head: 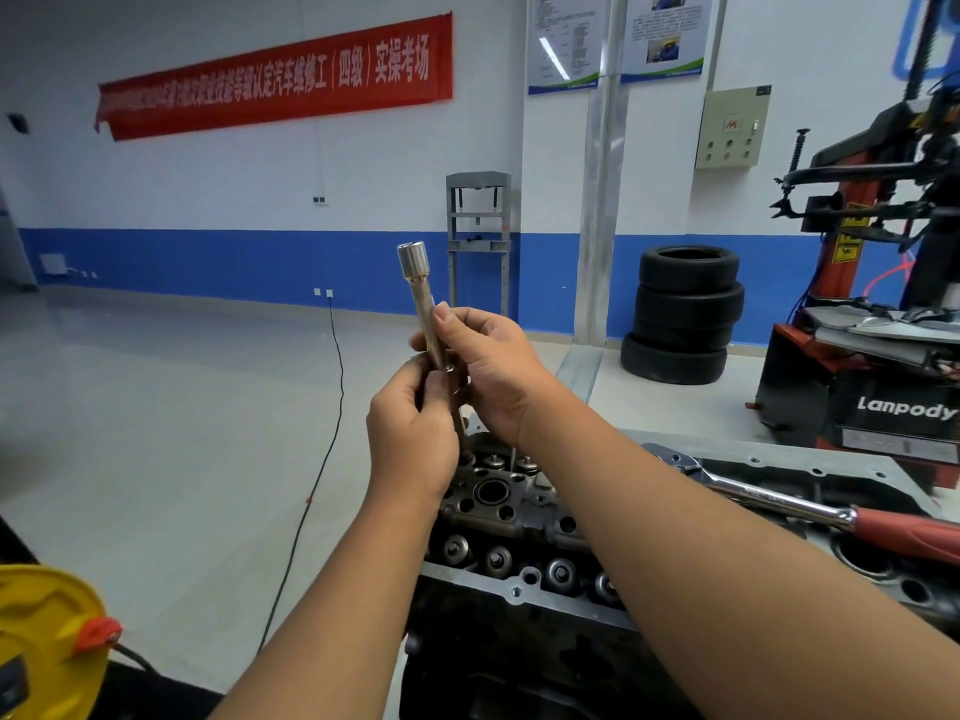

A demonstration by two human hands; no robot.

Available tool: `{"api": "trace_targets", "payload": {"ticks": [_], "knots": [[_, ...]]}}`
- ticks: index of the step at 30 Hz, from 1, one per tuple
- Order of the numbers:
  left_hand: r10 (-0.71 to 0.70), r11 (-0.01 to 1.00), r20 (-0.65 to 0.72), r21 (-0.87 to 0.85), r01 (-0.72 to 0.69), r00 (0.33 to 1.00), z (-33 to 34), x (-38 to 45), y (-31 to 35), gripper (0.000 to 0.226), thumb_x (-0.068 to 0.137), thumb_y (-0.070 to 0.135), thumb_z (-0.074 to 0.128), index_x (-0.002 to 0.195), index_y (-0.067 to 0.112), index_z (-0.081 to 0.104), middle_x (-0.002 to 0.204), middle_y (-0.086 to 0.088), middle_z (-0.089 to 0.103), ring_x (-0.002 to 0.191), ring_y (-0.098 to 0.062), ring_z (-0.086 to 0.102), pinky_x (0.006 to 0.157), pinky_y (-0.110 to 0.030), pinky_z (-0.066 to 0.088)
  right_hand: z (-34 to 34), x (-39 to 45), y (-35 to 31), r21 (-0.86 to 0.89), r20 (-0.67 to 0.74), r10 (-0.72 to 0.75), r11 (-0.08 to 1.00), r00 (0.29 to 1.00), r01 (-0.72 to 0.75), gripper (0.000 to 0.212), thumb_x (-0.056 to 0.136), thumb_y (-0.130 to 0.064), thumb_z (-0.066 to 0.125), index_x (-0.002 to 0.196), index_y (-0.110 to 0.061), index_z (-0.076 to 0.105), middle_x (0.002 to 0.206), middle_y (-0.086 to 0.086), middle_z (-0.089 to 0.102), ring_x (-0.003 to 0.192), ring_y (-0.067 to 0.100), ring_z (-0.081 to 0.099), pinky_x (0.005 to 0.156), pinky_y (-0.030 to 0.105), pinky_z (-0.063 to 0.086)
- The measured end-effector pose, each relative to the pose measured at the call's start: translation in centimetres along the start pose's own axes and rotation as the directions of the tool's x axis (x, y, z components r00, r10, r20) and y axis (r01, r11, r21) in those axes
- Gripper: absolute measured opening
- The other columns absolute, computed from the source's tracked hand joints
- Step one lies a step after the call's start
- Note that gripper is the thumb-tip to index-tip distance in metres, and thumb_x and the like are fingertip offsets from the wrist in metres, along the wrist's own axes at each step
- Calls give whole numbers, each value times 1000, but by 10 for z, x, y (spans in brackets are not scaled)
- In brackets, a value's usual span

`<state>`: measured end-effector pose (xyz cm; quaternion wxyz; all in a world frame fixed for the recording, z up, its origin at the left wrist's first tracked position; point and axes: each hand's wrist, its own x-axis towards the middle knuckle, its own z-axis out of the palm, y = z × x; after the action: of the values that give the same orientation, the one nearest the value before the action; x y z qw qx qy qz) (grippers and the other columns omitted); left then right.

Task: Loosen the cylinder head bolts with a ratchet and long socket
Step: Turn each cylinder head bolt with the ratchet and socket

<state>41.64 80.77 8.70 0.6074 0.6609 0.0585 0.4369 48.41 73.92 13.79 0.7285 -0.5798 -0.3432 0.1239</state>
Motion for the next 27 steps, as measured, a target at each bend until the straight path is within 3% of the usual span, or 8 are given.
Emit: {"api": "trace_targets", "payload": {"ticks": [5, 8, 10, 12, 15, 20, 24, 27], "knots": [[54, 997, -62, 58, -50, 997, -2, 3, -7, 26, 95, 17, 77, 96, 43, 71, 92, 16, 78, 88, -10, 76, 85, -50, 64, 1, 0, 2, 98, 30, 2, 995, 1000, -5, 24, 94, -36, 74, 93, -13, 68, 87, 8, 74, 77, 20, 70, 82, 48, 60], [48, 999, -62, 27, -46, 997, -1, 4, -6, 22, 96, 28, 76, 97, 49, 70, 93, 16, 77, 87, -14, 76, 81, -52, 65, 1, -1, 2, 129, 43, -3, 992, 999, -3, 22, 94, -31, 76, 92, -11, 68, 88, 10, 75, 78, 23, 72, 71, 47, 62], [13, 1000, -10, -28, -13, 1000, 0, 2, -4, 16, 99, 38, 62, 102, 52, 71, 100, 12, 78, 95, -15, 77, 86, -52, 64, 1, -1, 1, 95, 24, 3, 995, 1000, -5, 25, 97, -37, 71, 89, -13, 70, 88, 8, 75, 78, 19, 72, 63, 39, 60], [-12, 1000, 33, -15, 12, 999, 2, 0, -3, 24, 104, 31, 53, 106, 47, 71, 104, 11, 78, 101, -14, 75, 91, -51, 62, 1, -1, -1, 69, 3, 6, 998, 1000, -6, 33, 100, -42, 64, 89, -13, 71, 88, 7, 76, 75, 15, 71, 60, 31, 58], [39, 994, -11, 98, -37, 999, 1, 2, -4, 30, 106, 16, 58, 102, 44, 68, 93, 16, 75, 87, 0, 72, 86, -42, 63, 3, -1, -1, 110, 17, 11, 994, 1000, -13, 36, 101, -42, 62, 94, -9, 72, 88, 10, 76, 77, 18, 71, 70, 36, 61], [106, 977, -81, 193, -89, 991, -1, 2, -6, 30, 91, 19, 80, 87, 42, 62, 83, 16, 72, 73, -1, 70, 67, -37, 61, 3, -3, 2, 152, 56, 8, 988, 998, -16, 20, 94, -30, 76, 93, -12, 66, 95, 14, 77, 81, 24, 75, 68, 43, 62], [92, 986, -32, 145, -86, 995, 2, 0, -4, 18, 102, 25, 67, 97, 42, 70, 89, 20, 75, 84, 0, 71, 81, -36, 62, 2, -1, 3, 108, 16, 14, 994, 1000, -16, 25, 92, -38, 76, 92, -14, 69, 95, 10, 79, 79, 21, 75, 71, 46, 63], [80, 987, 15, 139, -81, 997, 4, -1, -2, 20, 105, 19, 61, 105, 36, 71, 94, 11, 77, 90, -13, 74, 87, -44, 62, 0, 0, 3, 87, -25, -2, 996, 1000, 4, 27, 88, -38, 81, 93, -15, 68, 96, 10, 79, 78, 18, 74, 77, 48, 62]]}}
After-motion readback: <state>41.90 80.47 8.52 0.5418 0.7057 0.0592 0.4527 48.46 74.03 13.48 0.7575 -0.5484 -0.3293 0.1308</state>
